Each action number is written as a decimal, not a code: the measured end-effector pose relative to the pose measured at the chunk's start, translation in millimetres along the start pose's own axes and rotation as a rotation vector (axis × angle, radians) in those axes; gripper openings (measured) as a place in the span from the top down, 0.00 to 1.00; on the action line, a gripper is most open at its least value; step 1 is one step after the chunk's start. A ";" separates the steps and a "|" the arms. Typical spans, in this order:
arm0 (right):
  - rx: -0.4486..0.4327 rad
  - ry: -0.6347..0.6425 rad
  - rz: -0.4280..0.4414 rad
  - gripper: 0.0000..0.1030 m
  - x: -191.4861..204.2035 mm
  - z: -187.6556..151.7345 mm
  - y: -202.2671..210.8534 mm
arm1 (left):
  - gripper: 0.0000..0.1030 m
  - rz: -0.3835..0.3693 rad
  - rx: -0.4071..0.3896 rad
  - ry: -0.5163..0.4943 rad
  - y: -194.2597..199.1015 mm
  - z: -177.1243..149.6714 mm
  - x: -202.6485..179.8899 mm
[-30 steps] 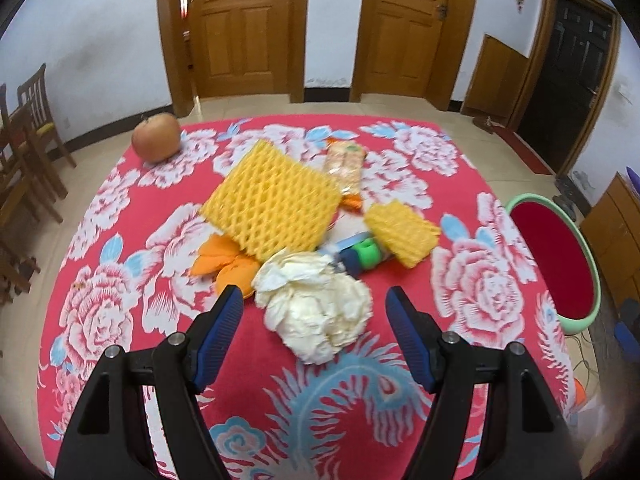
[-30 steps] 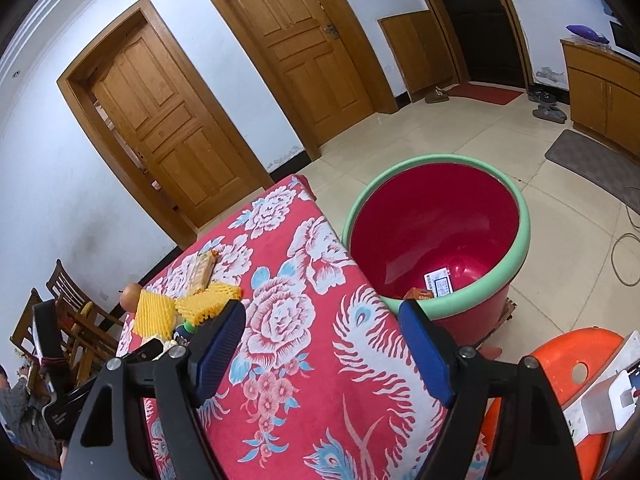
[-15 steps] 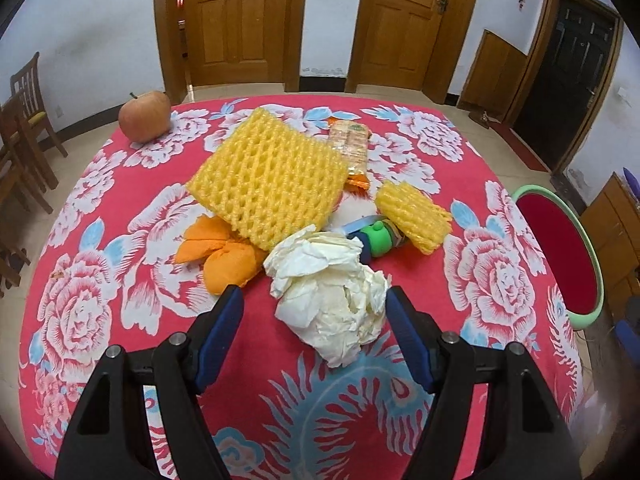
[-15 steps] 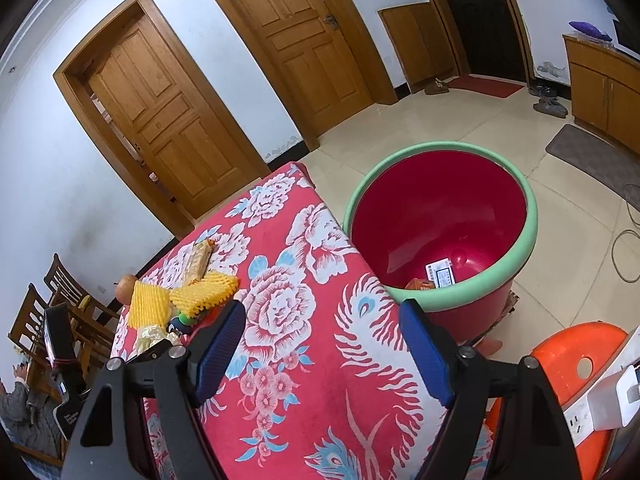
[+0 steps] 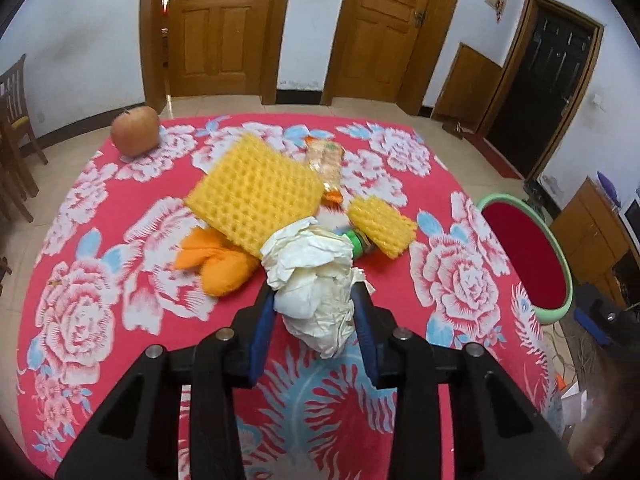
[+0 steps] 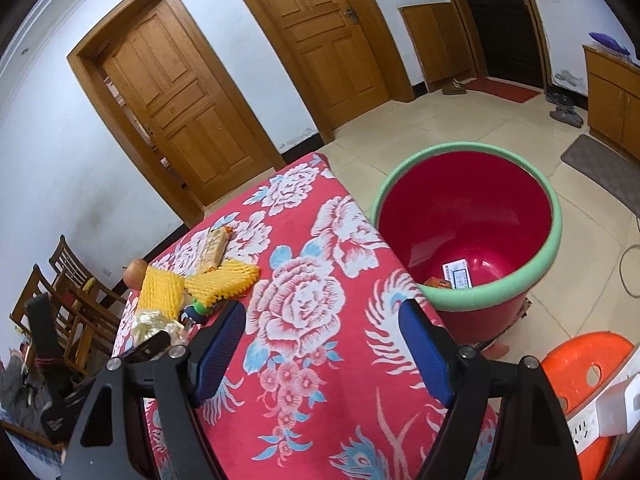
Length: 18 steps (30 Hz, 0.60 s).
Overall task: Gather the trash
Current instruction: 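Grasp the crumpled white paper with the left gripper and lift it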
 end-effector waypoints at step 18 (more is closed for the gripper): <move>0.101 0.233 0.084 0.21 96.4 -16.0 -60.4 | 0.63 0.138 -0.068 0.035 11.8 14.9 68.7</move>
Point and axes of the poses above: each gripper's, at about its wrist camera, not at the fingertips, and y roughly against the way its jaws point, x to its left, z to its top, the point moved 9 cm from there along -y, roughly the way its jaws point, and after that the axes turned 6 degrees about -x, right-handed, at the moved point
